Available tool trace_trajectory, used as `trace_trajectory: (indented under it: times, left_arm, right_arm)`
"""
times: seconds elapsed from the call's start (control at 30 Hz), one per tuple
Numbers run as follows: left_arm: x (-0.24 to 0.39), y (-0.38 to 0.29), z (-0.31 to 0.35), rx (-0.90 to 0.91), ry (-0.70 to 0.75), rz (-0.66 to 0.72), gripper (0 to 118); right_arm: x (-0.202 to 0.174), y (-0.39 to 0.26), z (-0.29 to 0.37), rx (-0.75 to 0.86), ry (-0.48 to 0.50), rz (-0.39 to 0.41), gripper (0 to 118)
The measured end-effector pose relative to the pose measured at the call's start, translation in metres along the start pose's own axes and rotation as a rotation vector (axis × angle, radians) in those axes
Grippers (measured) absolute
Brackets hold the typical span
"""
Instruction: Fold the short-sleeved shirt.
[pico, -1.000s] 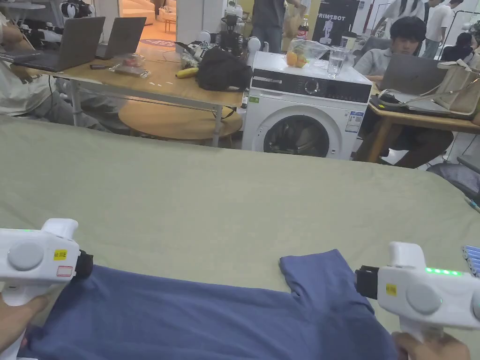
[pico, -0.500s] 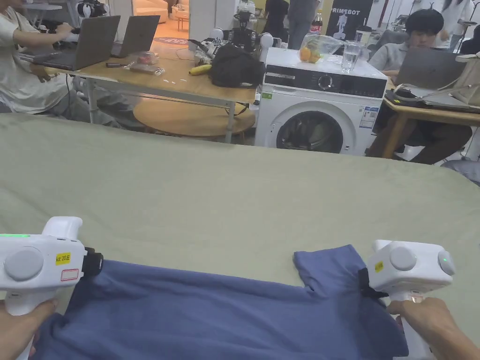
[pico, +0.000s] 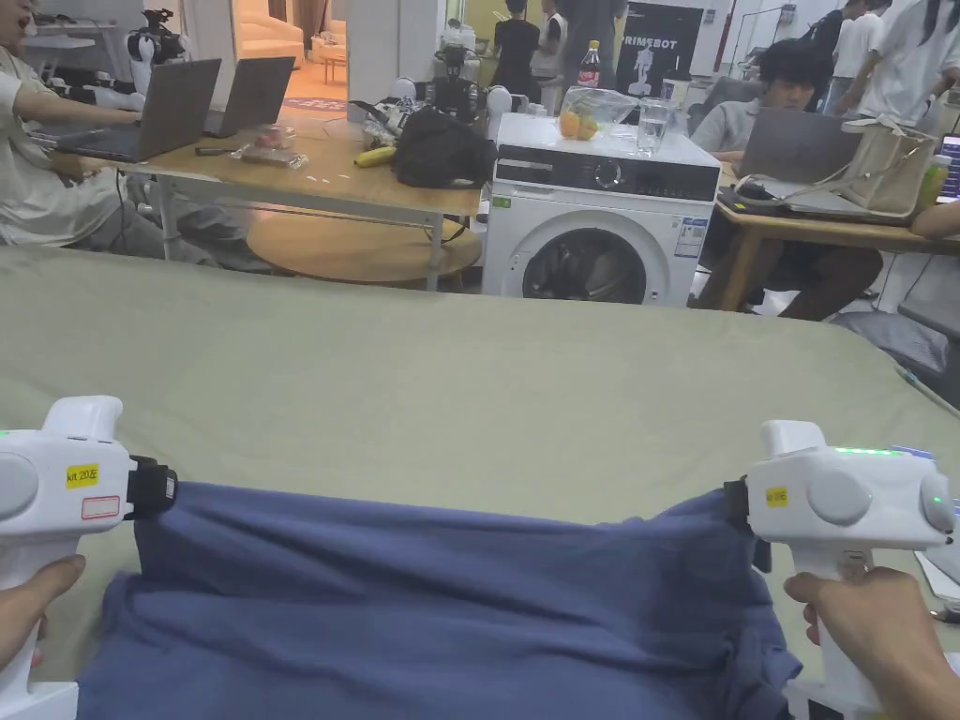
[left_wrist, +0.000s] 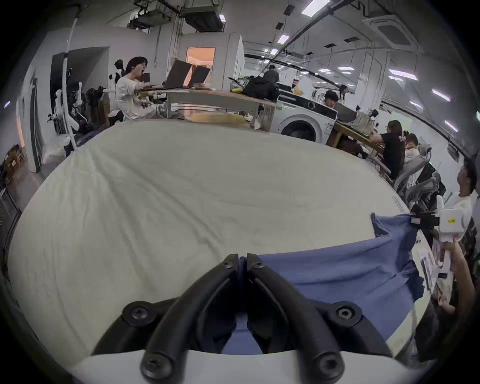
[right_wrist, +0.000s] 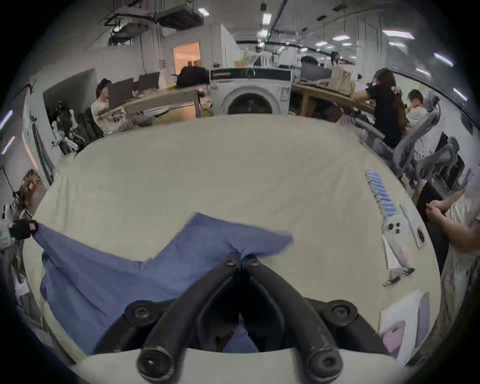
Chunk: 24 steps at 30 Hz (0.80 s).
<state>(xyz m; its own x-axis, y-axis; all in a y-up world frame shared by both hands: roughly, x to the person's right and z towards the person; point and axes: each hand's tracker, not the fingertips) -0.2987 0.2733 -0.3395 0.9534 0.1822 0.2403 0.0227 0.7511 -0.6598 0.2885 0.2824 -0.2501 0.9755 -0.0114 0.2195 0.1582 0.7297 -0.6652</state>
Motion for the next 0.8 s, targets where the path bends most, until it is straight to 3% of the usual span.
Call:
trace_trajectory:
  times: [0.3, 0.37, 0.63, 0.7, 0.8]
  left_arm:
    - [-0.007, -0.047, 0.061, 0.028, -0.055, 0.029, 0]
    - [-0.009, -0.060, 0.065, 0.017, -0.067, 0.035, 0]
    - [-0.019, -0.119, 0.042, -0.211, -0.035, 0.033, 0]
    - [-0.021, -0.130, 0.031, -0.264, -0.021, 0.027, 0]
    - [-0.020, -0.139, 0.017, -0.285, -0.014, 0.018, 0]
  right_arm:
    - [0.012, -0.068, 0.080, 0.043, 0.021, -0.017, 0]
    - [0.010, -0.082, 0.086, 0.025, 0.019, 0.011, 0]
    - [0.001, -0.145, 0.057, -0.209, -0.048, 0.146, 0]
    - [0.003, -0.156, 0.041, -0.234, -0.103, 0.157, 0]
    - [0.006, -0.159, 0.031, -0.217, -0.094, 0.128, 0]
